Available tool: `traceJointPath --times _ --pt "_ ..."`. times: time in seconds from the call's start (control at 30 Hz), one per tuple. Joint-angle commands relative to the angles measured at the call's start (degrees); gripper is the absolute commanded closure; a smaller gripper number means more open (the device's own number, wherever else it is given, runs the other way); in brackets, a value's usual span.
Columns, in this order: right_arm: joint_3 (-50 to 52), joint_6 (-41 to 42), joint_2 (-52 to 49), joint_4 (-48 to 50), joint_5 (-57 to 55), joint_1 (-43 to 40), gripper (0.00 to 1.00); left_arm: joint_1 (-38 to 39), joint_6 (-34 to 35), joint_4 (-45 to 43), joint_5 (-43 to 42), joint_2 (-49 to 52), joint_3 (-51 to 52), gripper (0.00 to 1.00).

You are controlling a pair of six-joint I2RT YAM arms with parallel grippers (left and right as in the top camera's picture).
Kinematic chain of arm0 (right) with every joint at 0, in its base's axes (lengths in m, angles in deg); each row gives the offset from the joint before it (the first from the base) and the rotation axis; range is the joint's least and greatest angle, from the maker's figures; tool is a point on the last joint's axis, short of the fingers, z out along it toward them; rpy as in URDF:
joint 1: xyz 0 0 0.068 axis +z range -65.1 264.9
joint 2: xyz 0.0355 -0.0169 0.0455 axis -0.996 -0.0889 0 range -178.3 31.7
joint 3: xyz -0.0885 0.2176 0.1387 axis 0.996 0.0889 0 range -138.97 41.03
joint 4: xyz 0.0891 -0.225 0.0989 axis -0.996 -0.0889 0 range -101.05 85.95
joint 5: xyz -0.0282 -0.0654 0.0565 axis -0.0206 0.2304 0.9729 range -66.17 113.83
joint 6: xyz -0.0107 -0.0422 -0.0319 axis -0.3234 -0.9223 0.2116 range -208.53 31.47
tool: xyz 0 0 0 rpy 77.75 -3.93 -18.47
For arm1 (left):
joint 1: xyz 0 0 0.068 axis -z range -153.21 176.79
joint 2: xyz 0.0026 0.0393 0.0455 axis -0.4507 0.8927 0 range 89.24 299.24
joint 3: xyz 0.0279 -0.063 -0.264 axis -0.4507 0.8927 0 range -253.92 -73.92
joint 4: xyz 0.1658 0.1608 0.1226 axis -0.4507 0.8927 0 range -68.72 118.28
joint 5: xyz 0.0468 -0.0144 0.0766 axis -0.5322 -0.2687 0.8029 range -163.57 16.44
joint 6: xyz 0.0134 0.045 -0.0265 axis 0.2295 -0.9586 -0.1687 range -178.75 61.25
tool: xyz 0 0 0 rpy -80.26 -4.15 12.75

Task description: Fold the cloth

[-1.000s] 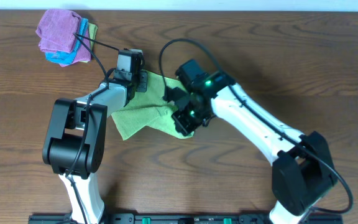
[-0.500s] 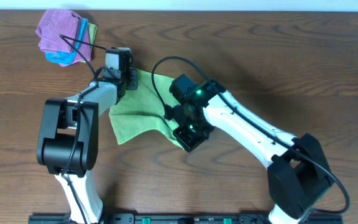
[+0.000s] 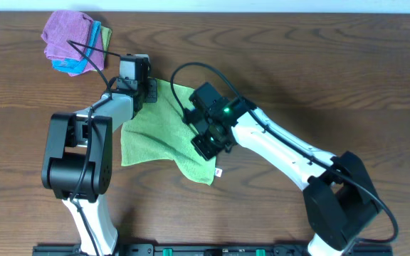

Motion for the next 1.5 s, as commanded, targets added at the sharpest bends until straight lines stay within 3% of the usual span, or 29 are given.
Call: traceJointPath --times 0.0,0.43,0.7,0.93,1.17,1.47 --pt "-0.1 0.2 0.7 4.4 -1.3 -1.2 0.99 -0.5 0.9 0.6 -1.1 2.3 1.2 0.94" --pt "-0.1 0.2 -8.0 20.0 0.6 -5.2 0.98 -0.5 0.9 0.6 -1.2 2.3 1.2 0.94" --pt "-0.1 0.7 -10.7 25.2 -4.8 -5.2 0.99 -0.5 0.9 0.7 -1.2 2.3 1.2 0.95" --pt "-0.1 0.9 -14.0 25.7 -5.3 -5.2 0.99 -0.5 0.9 0.7 -1.2 2.3 1.2 0.94" --pt "-0.1 1.1 -14.5 26.7 -13.2 -5.7 0.98 -0.5 0.9 0.7 -1.2 2.3 1.2 0.95" --pt "-0.2 5.2 -14.5 28.5 -16.4 -11.0 0.98 -0.5 0.9 0.7 -1.1 2.3 1.2 0.94"
